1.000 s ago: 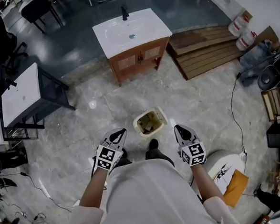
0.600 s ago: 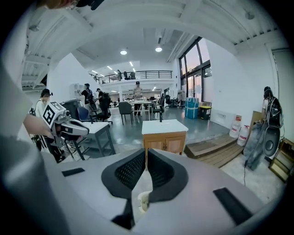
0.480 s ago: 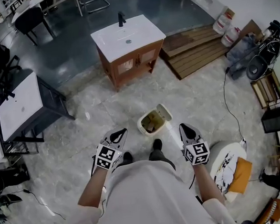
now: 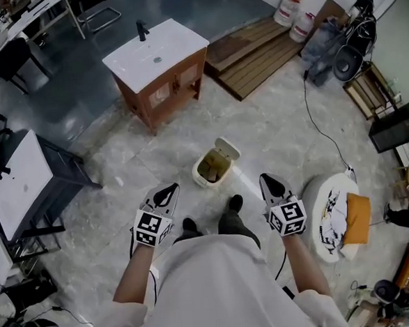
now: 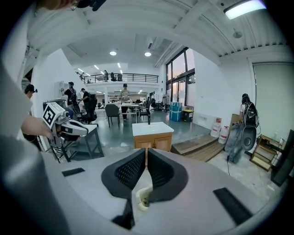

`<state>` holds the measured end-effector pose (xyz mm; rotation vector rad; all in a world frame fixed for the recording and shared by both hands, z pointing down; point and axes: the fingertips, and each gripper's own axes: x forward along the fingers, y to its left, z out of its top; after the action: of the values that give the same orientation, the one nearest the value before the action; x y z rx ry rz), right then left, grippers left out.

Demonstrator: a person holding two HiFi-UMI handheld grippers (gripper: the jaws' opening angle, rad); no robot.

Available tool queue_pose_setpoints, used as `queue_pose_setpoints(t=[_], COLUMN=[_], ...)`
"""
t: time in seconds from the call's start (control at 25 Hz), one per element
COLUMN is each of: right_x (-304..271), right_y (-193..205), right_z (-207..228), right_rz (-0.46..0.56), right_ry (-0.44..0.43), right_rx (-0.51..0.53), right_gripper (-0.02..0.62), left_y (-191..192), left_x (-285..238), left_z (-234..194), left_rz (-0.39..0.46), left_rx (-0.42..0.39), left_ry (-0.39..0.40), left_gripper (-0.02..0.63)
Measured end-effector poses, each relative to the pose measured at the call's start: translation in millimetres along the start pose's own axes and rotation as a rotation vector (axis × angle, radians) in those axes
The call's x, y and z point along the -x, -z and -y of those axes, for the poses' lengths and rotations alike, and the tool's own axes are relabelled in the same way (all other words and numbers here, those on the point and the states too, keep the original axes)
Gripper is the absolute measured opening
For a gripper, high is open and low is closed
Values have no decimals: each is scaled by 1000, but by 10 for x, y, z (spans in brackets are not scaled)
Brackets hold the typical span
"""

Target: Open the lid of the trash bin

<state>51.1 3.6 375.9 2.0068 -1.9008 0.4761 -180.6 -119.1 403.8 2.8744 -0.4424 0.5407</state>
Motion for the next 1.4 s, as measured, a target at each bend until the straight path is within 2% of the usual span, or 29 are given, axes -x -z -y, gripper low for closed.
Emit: queue_pose_setpoints(t=[0.28,0.52,0.6,0.84,1.08,1.4], right_x=[349,590,637,808,886,855], right_y=[185,310,311,285,283,222], right_z=[84,243,309,531,702,744], right_rz=[-12,-12,-8,13,38,51], right_ry=[51,27,19,-5,-8,-29], right_rx=[-8,19,27,24,16,22], right_gripper=[35,35,35,35,34,34], left_y=[-82,-184,-246,-375,-432,-404], left_x=[-76,-143,-155,-169,-199,-237], left_z=[246,517,574,710,823,869], left_rz=[25,31,39,64,70,55], left_rx=[-22,-44,-46,20,27,26], left_ry=[47,46,39,-15,-54,-66], left_gripper=[18,18,18,18,18,18])
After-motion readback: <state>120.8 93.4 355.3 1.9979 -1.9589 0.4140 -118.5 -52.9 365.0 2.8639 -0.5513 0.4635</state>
